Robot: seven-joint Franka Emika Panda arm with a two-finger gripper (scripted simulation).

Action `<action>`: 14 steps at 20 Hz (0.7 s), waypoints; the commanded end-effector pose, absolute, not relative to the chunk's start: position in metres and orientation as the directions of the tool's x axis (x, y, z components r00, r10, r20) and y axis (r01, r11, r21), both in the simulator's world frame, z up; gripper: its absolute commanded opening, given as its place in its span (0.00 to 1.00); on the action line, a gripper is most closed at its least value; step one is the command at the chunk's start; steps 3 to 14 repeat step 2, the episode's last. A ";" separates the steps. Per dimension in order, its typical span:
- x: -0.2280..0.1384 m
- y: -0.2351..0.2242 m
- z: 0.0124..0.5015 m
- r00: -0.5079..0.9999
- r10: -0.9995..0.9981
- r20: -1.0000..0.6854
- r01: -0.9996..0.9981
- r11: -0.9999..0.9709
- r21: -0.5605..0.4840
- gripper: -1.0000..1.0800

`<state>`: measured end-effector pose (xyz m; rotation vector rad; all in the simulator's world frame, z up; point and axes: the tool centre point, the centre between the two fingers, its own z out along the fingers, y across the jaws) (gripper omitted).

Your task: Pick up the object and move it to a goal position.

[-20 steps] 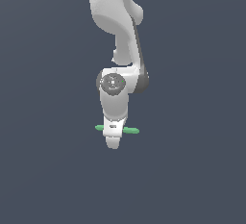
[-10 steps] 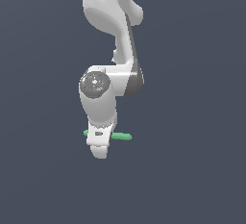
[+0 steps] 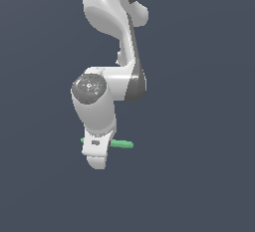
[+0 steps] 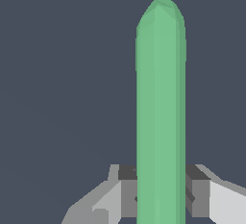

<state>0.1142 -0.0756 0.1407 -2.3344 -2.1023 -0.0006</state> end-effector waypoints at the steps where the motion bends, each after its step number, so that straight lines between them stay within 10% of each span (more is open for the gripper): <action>1: 0.116 -0.076 0.142 0.104 0.995 0.000 0.995 -0.104 0.000 0.00; 14: 0.116 -0.077 0.142 0.104 0.995 0.000 0.995 -0.104 0.000 0.00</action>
